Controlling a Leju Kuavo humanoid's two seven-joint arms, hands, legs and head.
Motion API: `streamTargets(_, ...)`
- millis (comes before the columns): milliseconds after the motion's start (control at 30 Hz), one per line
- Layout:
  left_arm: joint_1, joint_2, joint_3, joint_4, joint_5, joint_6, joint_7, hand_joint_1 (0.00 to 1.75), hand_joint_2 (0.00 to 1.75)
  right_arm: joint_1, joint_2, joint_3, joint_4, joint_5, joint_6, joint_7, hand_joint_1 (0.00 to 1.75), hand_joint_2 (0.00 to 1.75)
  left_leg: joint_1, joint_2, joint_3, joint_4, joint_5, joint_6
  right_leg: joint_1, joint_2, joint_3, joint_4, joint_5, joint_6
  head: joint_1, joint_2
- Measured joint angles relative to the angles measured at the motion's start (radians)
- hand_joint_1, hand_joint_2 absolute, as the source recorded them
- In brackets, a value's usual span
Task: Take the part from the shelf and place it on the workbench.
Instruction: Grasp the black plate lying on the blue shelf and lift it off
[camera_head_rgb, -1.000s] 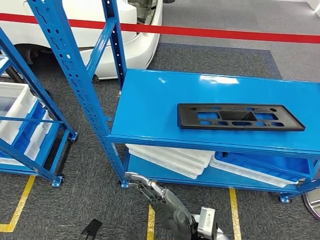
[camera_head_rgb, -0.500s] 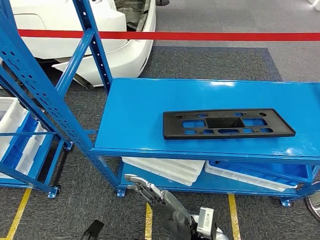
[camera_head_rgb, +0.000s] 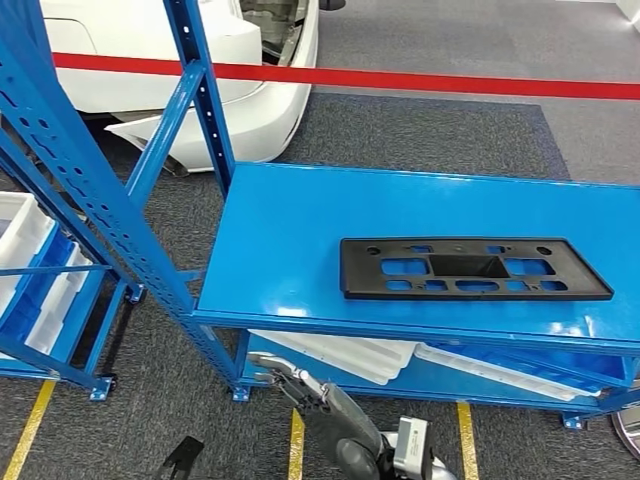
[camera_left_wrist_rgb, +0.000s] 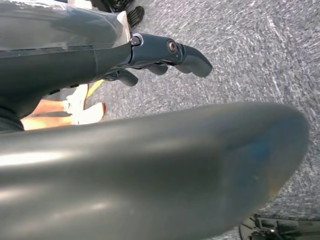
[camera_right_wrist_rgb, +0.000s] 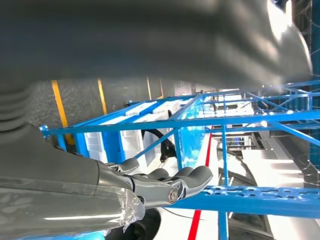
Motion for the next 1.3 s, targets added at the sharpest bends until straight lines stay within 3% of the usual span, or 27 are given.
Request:
streamTargets(67,0.000,-0.001,0.001,0.000,0.000,-0.004,0.000,0.00,0.00,-0.001,-0.001,0.000,0.000,0.001,0.000,0.000,0.00,1.75,0.001,-0.002,0.017,-0.001,-0.012,-0.008,-0.001,-0.002,0.048,-0.127,0.081,-0.001,0.000,0.000)
streamTargets(100,-0.001,-0.001,0.001,0.000,0.001,-0.005,0.000,0.00,0.00,-0.002,-0.002,0.000,0.001,0.003,-0.002,0.003,0.00,1.75,0.001,-0.002,0.021,-0.001,-0.017,-0.013,0.000,-0.001,0.070,-0.179,0.102,-0.005,0.000,0.000)
streamTargets(133,-0.001,-0.001,0.002,0.001,0.001,-0.007,0.000,0.00,0.00,-0.003,-0.002,0.000,0.002,0.008,-0.007,0.007,0.00,1.75,0.000,-0.002,0.023,-0.001,-0.020,-0.019,0.002,-0.001,0.081,-0.207,0.109,-0.010,0.000,0.000)
streamTargets(267,-0.002,-0.001,0.008,0.001,0.004,-0.007,0.002,0.00,0.00,-0.013,-0.008,0.000,0.013,0.058,-0.054,0.045,0.00,1.75,0.002,0.000,0.022,0.005,-0.036,-0.040,0.003,0.001,0.088,-0.223,0.101,-0.037,-0.002,0.000)
streamTargets(333,-0.003,-0.001,0.012,0.001,0.008,-0.007,0.002,0.00,0.00,-0.024,-0.011,0.000,0.021,0.080,-0.075,0.059,0.00,1.75,0.002,0.000,-0.011,0.079,-0.081,-0.045,0.000,-0.001,0.093,-0.229,0.101,-0.049,-0.004,0.000)
streamTargets(400,-0.001,-0.001,0.014,0.001,0.013,-0.007,0.002,0.00,0.00,-0.033,-0.014,0.000,0.031,0.092,-0.090,0.066,0.00,1.75,0.001,0.000,-0.079,0.215,-0.138,-0.048,0.002,-0.002,0.094,-0.229,0.099,-0.054,-0.005,0.000)
streamTargets(433,0.001,-0.001,0.016,0.001,0.015,-0.007,0.003,0.00,0.00,-0.035,-0.016,0.000,0.037,0.100,-0.101,0.071,0.00,1.75,0.001,0.000,-0.107,0.265,-0.150,-0.048,0.003,-0.002,0.095,-0.229,0.098,-0.055,-0.005,0.000)
streamTargets(467,0.003,-0.001,0.017,0.001,0.017,-0.007,0.003,0.00,0.00,-0.038,-0.017,0.000,0.042,0.112,-0.118,0.076,0.00,1.75,0.000,0.000,-0.121,0.283,-0.143,-0.048,0.004,-0.001,0.097,-0.229,0.097,-0.056,-0.005,0.000)
streamTargets(500,0.003,-0.001,0.020,0.001,0.018,-0.007,0.003,0.00,0.00,-0.040,-0.018,0.000,0.046,0.129,-0.140,0.083,0.00,1.75,0.000,0.000,-0.114,0.260,-0.117,-0.046,0.005,0.000,0.100,-0.229,0.095,-0.056,-0.006,0.000)
streamTargets(567,0.003,0.000,0.027,0.001,0.019,-0.005,0.003,0.00,0.00,-0.049,-0.019,0.000,0.051,0.174,-0.196,0.098,0.00,1.75,0.000,0.000,-0.062,0.133,-0.041,-0.040,0.005,0.002,0.107,-0.228,0.091,-0.052,-0.005,0.000)
streamTargets(633,0.002,0.000,0.035,0.001,0.019,-0.002,0.003,0.00,0.00,-0.060,-0.020,0.001,0.055,0.244,-0.269,0.118,0.00,1.75,-0.002,0.000,-0.019,0.031,-0.001,-0.033,0.008,0.003,0.109,-0.226,0.087,-0.044,-0.005,0.000)
streamTargets(733,0.004,-0.001,0.048,0.001,0.020,0.001,0.003,0.00,0.00,-0.081,-0.023,0.007,0.058,0.409,-0.412,0.161,0.00,1.75,-0.005,0.000,-0.013,0.009,0.003,-0.022,0.009,0.004,0.107,-0.227,0.087,-0.028,-0.004,0.000)
streamTargets(800,0.005,-0.001,0.058,0.001,0.019,0.002,0.004,0.00,0.00,-0.097,-0.027,0.014,0.059,0.518,-0.499,0.189,0.00,1.75,-0.001,0.001,-0.011,0.004,0.007,-0.010,0.007,0.003,0.097,-0.199,0.064,-0.017,-0.003,0.000)
streamTargets(900,0.004,-0.001,0.067,0.001,0.018,0.002,0.004,0.00,0.00,-0.116,-0.036,0.027,0.065,0.660,-0.595,0.235,0.00,1.75,0.001,0.002,-0.010,0.002,0.008,-0.002,0.004,0.000,0.018,-0.022,-0.026,-0.003,-0.001,0.000)
streamTargets(933,0.005,-0.001,0.070,0.001,0.016,0.001,0.003,0.00,0.00,-0.121,-0.041,0.034,0.068,0.718,-0.627,0.256,0.00,1.75,0.001,0.002,-0.010,0.002,0.008,-0.001,0.003,0.000,-0.009,0.035,-0.044,-0.001,-0.001,0.000)
streamTargets(967,0.006,-0.001,0.073,0.001,0.014,0.001,0.003,0.00,0.00,-0.126,-0.046,0.041,0.073,0.775,-0.656,0.277,0.00,1.75,0.001,0.002,-0.010,0.002,0.008,-0.001,0.003,0.000,-0.022,0.060,-0.043,0.001,-0.001,0.000)
streamTargets(1000,0.007,-0.002,0.077,0.001,0.013,0.001,0.003,0.00,0.00,-0.133,-0.052,0.048,0.078,0.826,-0.680,0.298,0.00,1.75,0.001,0.001,-0.009,0.003,0.007,-0.001,0.003,-0.001,-0.016,0.043,-0.022,0.000,-0.001,0.000)
streamTargets(1100,0.006,-0.002,0.085,0.001,0.006,0.001,0.002,0.00,0.00,-0.163,-0.067,0.070,0.092,0.954,-0.730,0.359,0.00,1.75,-0.001,-0.001,-0.004,0.003,0.003,-0.007,0.005,-0.001,0.073,-0.155,0.080,-0.009,-0.001,0.000)
streamTargets(1167,0.006,-0.003,0.089,0.001,0.001,0.001,0.002,0.00,0.00,-0.180,-0.076,0.081,0.103,1.039,-0.760,0.403,0.00,1.75,-0.003,-0.001,-0.006,0.004,0.002,-0.015,0.009,0.000,0.102,-0.222,0.094,-0.018,-0.002,0.000)
streamTargets(1233,0.006,-0.004,0.094,0.001,-0.002,0.002,0.001,0.00,0.00,-0.193,-0.084,0.090,0.116,1.113,-0.780,0.442,0.00,1.75,-0.002,-0.001,-0.008,0.002,0.002,-0.025,0.011,0.001,0.102,-0.229,0.093,-0.030,-0.003,0.000)
streamTargets(1300,0.005,-0.004,0.100,0.001,-0.002,0.003,0.001,0.00,0.00,-0.206,-0.090,0.098,0.129,1.152,-0.783,0.464,0.00,1.75,-0.001,0.000,-0.016,0.020,-0.016,-0.034,0.007,0.000,0.104,-0.235,0.096,-0.043,-0.004,0.000)
